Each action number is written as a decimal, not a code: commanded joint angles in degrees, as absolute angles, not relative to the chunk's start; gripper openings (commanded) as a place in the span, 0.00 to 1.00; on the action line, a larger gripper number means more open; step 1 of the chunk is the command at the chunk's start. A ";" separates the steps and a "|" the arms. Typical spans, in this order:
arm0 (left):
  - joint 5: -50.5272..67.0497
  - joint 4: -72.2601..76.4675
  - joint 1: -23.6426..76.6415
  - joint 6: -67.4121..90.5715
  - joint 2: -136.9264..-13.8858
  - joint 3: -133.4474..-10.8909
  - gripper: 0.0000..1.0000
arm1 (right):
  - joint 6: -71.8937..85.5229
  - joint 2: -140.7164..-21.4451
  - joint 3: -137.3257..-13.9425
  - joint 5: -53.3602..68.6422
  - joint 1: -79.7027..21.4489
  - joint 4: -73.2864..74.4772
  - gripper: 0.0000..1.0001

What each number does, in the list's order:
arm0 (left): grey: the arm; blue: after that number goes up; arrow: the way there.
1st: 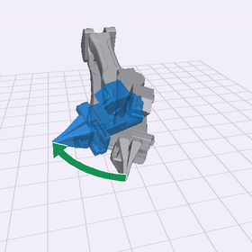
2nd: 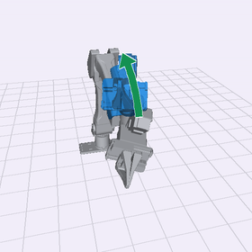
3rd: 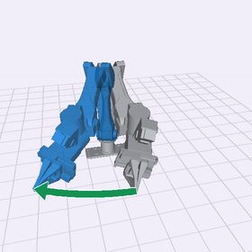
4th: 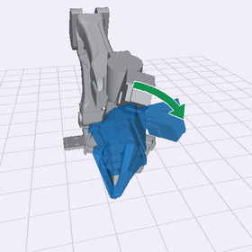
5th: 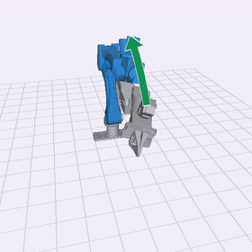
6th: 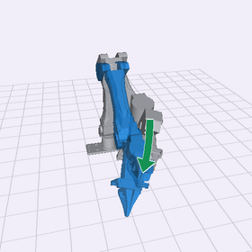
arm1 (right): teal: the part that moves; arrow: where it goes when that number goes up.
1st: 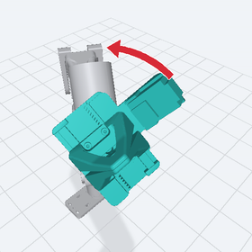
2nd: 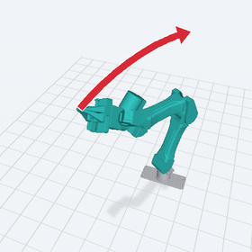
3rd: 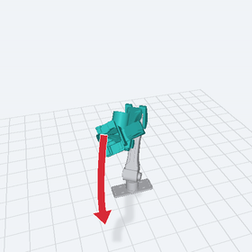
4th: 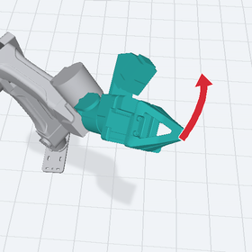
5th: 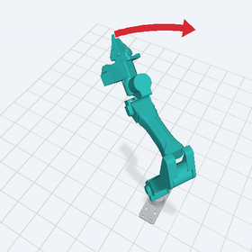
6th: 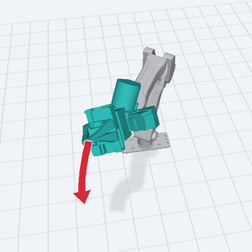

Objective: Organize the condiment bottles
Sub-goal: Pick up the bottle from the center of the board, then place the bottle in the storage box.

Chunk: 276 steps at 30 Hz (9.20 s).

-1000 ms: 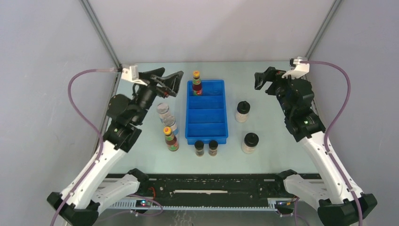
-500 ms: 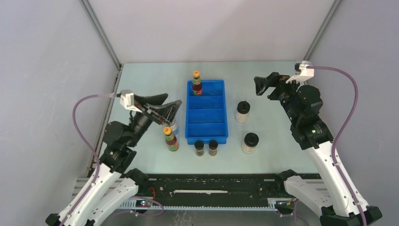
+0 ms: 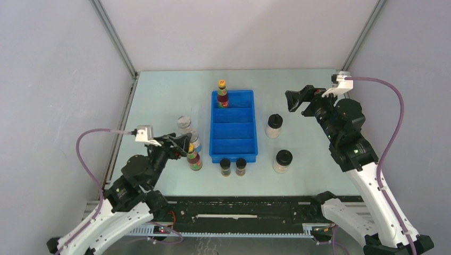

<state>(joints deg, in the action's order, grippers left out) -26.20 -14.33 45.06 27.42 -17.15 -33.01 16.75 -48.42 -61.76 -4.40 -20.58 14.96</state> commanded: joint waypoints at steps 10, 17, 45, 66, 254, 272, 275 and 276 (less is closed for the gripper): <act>-71.34 -24.26 71.85 30.19 -35.72 -38.22 0.76 | 16.62 -46.01 -58.82 -4.09 -21.12 12.87 1.00; -75.58 -22.89 74.72 33.29 -36.20 -35.08 0.72 | 16.44 -44.87 -57.45 -4.00 -21.03 12.24 1.00; -73.56 -7.19 75.25 30.36 -35.75 -22.55 0.70 | 15.49 -43.89 -57.30 -3.77 -21.02 12.37 1.00; -78.68 -1.76 75.32 29.37 -39.36 -19.45 0.60 | 15.91 -43.41 -57.30 -3.40 -21.01 13.00 1.00; -11.35 29.38 39.11 3.52 -98.42 -83.84 0.00 | 18.41 -67.33 -64.63 2.28 -9.16 -4.30 1.00; -8.05 31.76 36.65 2.94 -103.72 -86.22 0.00 | 18.11 -69.84 -66.35 3.03 -8.73 -5.51 1.00; -7.80 32.00 36.37 2.90 -104.37 -86.72 0.00 | 18.11 -70.33 -66.72 3.24 -8.48 -5.45 1.00; -7.80 31.98 36.28 2.90 -104.56 -86.89 0.00 | 18.06 -70.46 -66.86 3.37 -8.40 -5.55 1.00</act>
